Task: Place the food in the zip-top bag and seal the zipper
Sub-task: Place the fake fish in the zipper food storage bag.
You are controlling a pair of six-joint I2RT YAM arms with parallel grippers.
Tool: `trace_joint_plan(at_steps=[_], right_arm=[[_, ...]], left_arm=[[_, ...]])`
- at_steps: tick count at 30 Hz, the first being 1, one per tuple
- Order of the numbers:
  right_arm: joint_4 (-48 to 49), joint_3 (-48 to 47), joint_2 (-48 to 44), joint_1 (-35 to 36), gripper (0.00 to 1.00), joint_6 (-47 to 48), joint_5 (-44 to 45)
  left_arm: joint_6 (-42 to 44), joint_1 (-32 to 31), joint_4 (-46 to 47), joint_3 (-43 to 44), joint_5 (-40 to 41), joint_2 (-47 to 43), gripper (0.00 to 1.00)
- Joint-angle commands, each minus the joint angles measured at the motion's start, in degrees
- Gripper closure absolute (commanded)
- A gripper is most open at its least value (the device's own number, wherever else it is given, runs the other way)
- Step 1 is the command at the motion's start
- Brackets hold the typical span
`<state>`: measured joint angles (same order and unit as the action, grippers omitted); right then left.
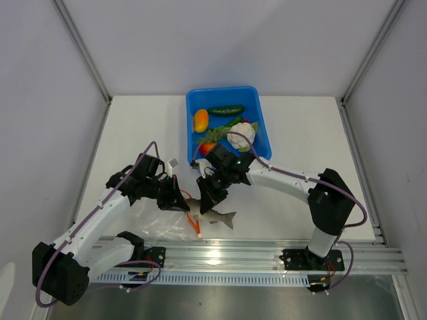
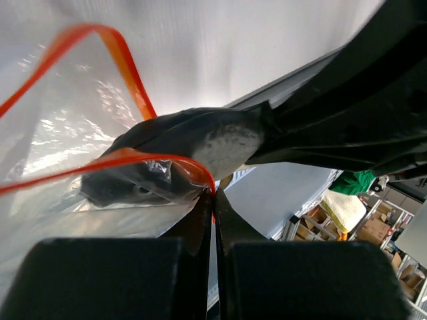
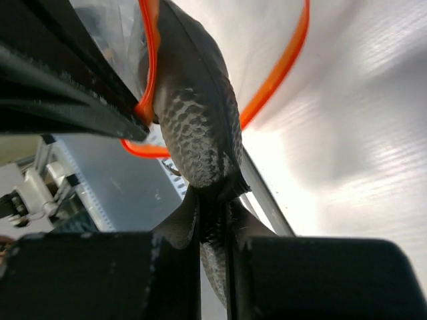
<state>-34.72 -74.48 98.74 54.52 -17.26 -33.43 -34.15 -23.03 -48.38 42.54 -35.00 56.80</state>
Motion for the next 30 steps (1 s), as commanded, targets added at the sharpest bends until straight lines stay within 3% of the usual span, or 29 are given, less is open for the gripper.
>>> trace_joint_plan(at_steps=[1, 7, 12, 20, 24, 25, 30], right_arm=[[-4.22, -4.71, 3.3, 0.5, 1.0, 0.12, -6.12], [1.75, -6.56, 6.99, -0.29, 1.0, -4.45, -9.11], [14.13, -2.61, 7.96, -0.82, 1.0, -11.55, -10.25], [24.34, -1.9, 7.78, -0.56, 0.98, -21.15, -1.56], [26.54, -2.25, 9.01, -0.38, 0.82, -22.73, -0.67], [26.11, -2.25, 9.02, -0.29, 0.7, -22.73, -0.5], [23.65, -1.29, 6.74, 0.58, 0.51, -19.75, -0.76]], left_arm=[[-2.32, -0.53, 2.76, 1.67, -1.99, -2.47, 0.99], [-4.26, -0.7, 3.38, 1.31, -2.79, -4.85, 0.99], [-5.22, -0.7, 3.46, -0.53, -3.93, -6.17, 0.99], [-9.09, -0.7, 6.28, -3.78, -6.21, -9.68, 1.0], [-10.58, -0.7, 7.69, -4.05, -7.62, -10.65, 0.99], [-11.02, -0.7, 7.86, -3.7, -7.8, -10.83, 1.0], [-11.73, -0.7, 8.91, -3.7, -8.5, -11.27, 0.99]])
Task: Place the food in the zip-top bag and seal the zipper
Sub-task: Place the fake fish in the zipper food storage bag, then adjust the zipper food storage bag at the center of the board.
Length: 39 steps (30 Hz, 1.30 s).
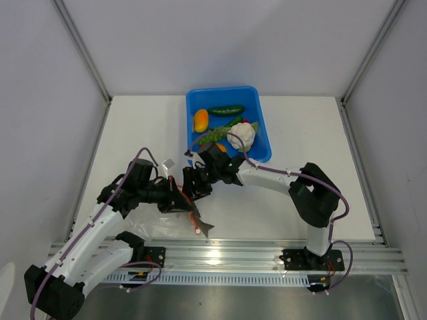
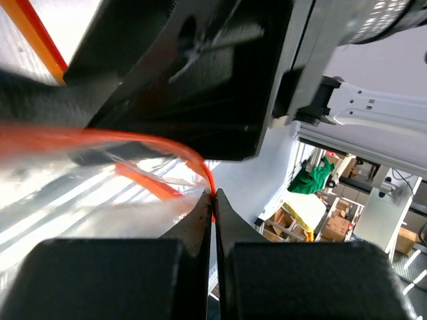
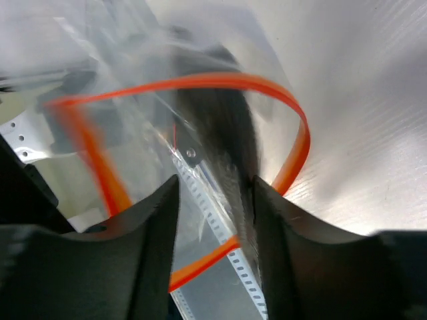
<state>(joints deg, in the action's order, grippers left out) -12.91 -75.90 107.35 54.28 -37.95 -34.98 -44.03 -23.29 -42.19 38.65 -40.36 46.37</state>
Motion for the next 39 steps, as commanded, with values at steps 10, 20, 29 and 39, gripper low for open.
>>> trace_joint_plan(at_steps=[10, 20, 29, 39], right_arm=[[-12.29, 3.48, -11.96, -1.11, 0.44, 8.59, 5.0], [-19.62, 11.9, -21.13, -6.29, 0.48, 13.6, 4.23], [-7.23, 16.49, -13.67, -6.38, 0.49, 18.78, 0.97], [1.3, 11.39, -2.85, -5.15, 0.51, 19.76, 2.37]], left_arm=[[-1.14, -0.44, 4.22, 1.69, -3.76, 1.53, 0.99], [-1.32, -0.44, 6.6, 1.77, -5.69, 3.99, 1.0], [-1.5, -0.44, 6.16, 2.57, -6.75, 4.43, 0.99], [-1.76, -0.44, 6.16, 2.13, -7.19, 4.43, 1.0]])
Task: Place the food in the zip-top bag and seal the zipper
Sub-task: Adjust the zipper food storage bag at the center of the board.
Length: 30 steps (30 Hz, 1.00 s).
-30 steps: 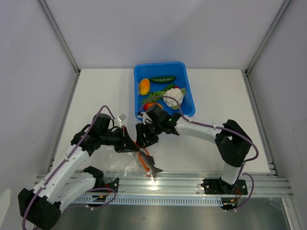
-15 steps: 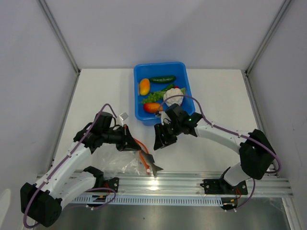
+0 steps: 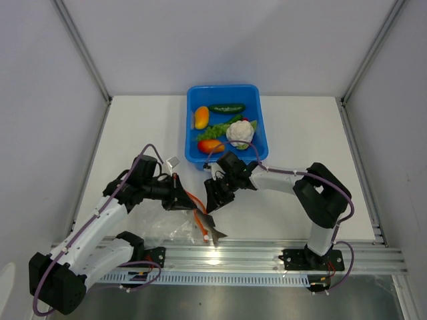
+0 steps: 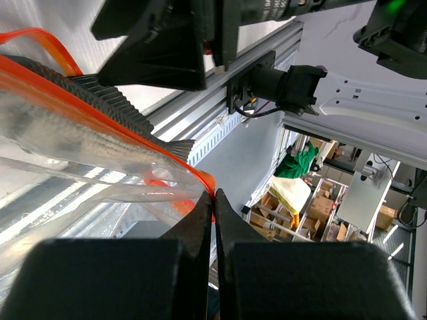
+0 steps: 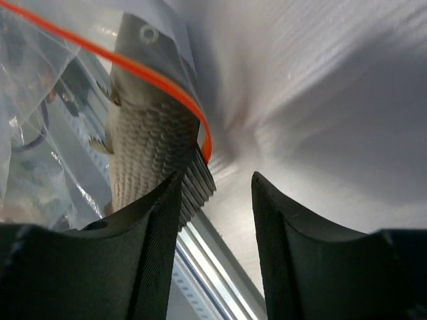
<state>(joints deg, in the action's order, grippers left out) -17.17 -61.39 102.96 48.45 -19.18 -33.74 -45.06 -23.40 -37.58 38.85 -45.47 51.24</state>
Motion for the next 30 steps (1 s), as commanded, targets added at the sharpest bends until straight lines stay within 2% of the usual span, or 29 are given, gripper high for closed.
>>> trace_joint_plan(at_steps=[1, 8, 13, 19, 20, 22, 24, 29, 30], right_arm=[[6.0, -3.47, 2.33, 1.03, 0.52, 1.16, 1.56], [14.95, -1.46, 2.51, 4.02, 0.58, -0.15, 7.28], [20.24, 1.35, 2.34, 5.52, 0.66, -1.12, 9.39], [22.09, 2.58, 2.6, 6.05, 0.83, -1.65, 9.57], [21.74, 2.67, 2.43, 6.05, 0.91, -1.74, 10.0], [19.82, 2.59, 1.03, 6.05, 0.98, -1.48, 12.62], [17.44, 1.89, -1.43, 6.14, 1.0, -1.21, 15.53], [1.2, -5.83, -7.84, 6.31, 1.0, 0.37, 20.28], [-4.92, -7.85, -8.21, 6.22, 1.0, 0.63, 20.81]], left_arm=[[-0.82, -0.33, 1.37, 1.93, -1.99, -0.53, 0.99], [-1.17, -0.33, 0.67, 1.58, -1.81, -1.67, 0.99], [-1.44, -0.33, 0.49, 1.14, -1.9, -2.64, 0.99], [-1.44, -0.33, 0.4, 1.14, -1.99, -3.08, 0.99], [-1.52, -0.33, 0.41, 0.97, -1.81, -3.08, 0.99], [-1.26, -0.33, 0.06, 1.05, -1.72, -3.43, 0.99], [-1.17, -0.33, -0.38, 1.14, -1.2, -3.78, 0.99], [-0.56, -0.33, -1.09, 0.52, -0.41, -4.66, 0.99], [-0.56, -0.33, -1.09, 0.52, -0.41, -4.75, 0.99]])
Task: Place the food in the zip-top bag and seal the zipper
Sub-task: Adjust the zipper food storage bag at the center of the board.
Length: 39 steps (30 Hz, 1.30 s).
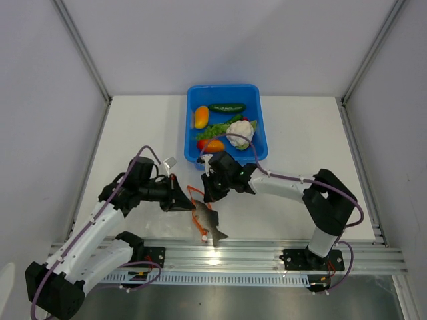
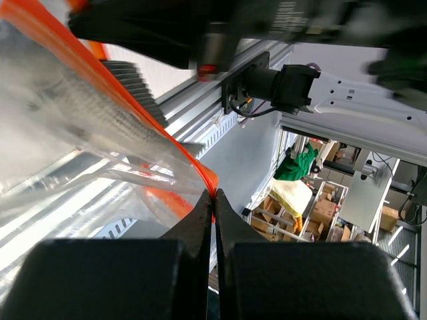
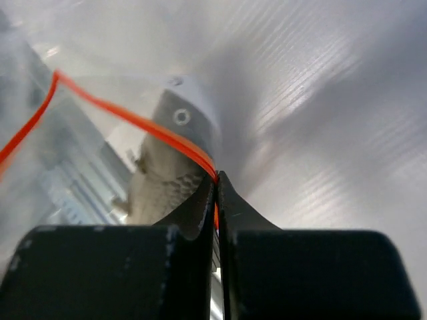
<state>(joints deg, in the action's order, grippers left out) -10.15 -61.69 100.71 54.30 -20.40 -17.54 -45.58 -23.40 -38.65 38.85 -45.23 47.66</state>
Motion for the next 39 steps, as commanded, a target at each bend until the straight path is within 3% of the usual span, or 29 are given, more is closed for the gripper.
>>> trace_joint_plan(at_steps=[1, 6, 9, 17, 21, 28, 32, 33, 36, 39], right_arm=[[-15.56, -9.83, -6.31, 0.45, 1.0, 2.21, 5.14], [-39.88, -29.07, -3.6, 0.54, 1.0, 4.76, 6.12], [-46.25, -35.33, -1.57, 0.98, 1.0, 5.11, 5.33], [-53.91, -44.12, 1.25, 2.74, 1.0, 2.92, 1.9], [-50.32, -41.33, 1.59, 1.86, 1.0, 1.86, -1.96], [-50.67, -47.38, -0.42, 0.9, 1.0, 1.07, -0.74], [-55.31, -52.98, 3.79, -1.04, 1.0, 1.42, -4.43], [-58.46, -58.75, 4.41, -0.95, 1.0, 1.51, -4.87], [-59.19, -64.15, 4.68, -1.74, 1.0, 0.02, -10.98], [-57.97, -60.77, 5.64, -2.54, 1.0, -1.31, -18.64]], left_arm=[[-0.03, -0.33, -0.1, 0.61, -0.73, -1.25, 0.99], [-0.99, -0.33, -1.33, 3.15, -1.0, -1.96, 0.99], [-0.56, -0.33, -3.35, 4.13, 0.66, -1.08, 0.99], [-1.35, -0.33, -7.83, 5.53, 1.55, -2.83, 0.99], [-0.12, -0.33, -10.65, 4.75, 3.83, -4.59, 0.99], [-3.29, -0.33, -12.57, 10.37, 5.77, -9.17, 0.99], [-5.9, -0.42, -14.61, 9.31, 3.67, -6.35, 0.99], [-6.97, -0.51, -13.65, 12.45, 3.49, -8.35, 0.99], [-7.07, -0.42, -15.12, 17.56, 4.8, -8.73, 1.0], [-5.31, -0.42, -18.39, 22.14, 6.02, -7.15, 0.99]])
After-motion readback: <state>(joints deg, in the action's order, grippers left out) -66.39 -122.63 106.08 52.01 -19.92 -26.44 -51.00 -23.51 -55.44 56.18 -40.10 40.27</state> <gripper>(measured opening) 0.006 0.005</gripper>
